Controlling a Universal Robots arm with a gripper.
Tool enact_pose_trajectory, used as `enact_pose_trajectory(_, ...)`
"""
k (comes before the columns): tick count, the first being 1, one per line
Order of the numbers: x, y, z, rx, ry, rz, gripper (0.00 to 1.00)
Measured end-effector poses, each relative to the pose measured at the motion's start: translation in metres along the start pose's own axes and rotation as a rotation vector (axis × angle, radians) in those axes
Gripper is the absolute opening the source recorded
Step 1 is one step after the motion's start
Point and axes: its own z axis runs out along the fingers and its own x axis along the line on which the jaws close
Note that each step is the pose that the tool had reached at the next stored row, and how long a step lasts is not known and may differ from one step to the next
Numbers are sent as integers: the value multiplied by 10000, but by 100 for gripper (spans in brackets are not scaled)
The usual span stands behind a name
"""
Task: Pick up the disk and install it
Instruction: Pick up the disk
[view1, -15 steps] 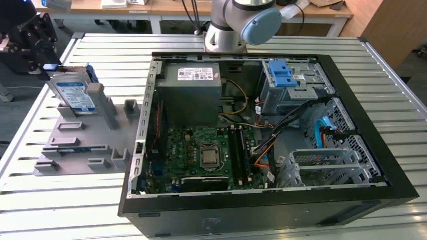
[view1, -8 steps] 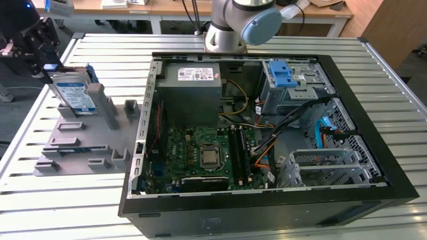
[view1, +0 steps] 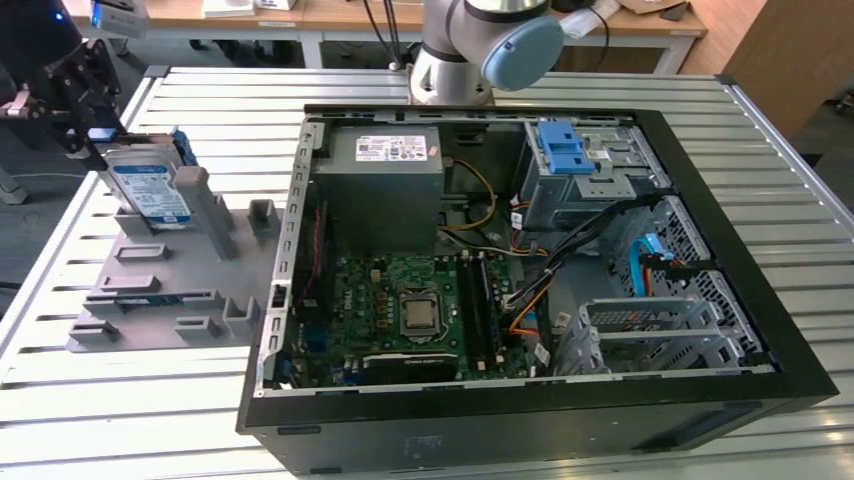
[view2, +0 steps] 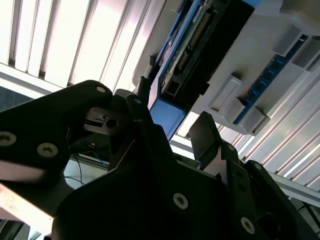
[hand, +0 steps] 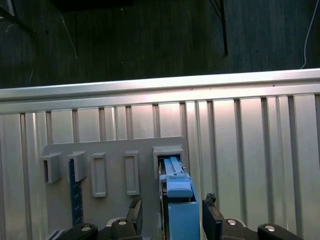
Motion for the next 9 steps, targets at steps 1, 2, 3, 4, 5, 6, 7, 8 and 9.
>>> enact_pose_trajectory(1,-4,1,3,0,0,1,59)
enact_pose_trajectory(2,-9,2,7,0,0,1,59)
enact_pose_trajectory(3,-16,3,10,0,1,-2,59)
enact_pose_trajectory(4,-22,3,14,0,0,-4,59)
enact_pose_trajectory(5,-27,6,20,2,-1,-3,59)
enact_pose_trajectory(6,-31,9,24,-1,0,-3,59)
enact_pose_trajectory(7,-35,10,29,-1,1,-4,59)
enact_pose_trajectory(8,-36,12,38,0,0,-5,59)
enact_pose_trajectory(9,-37,14,46,0,0,-5,59)
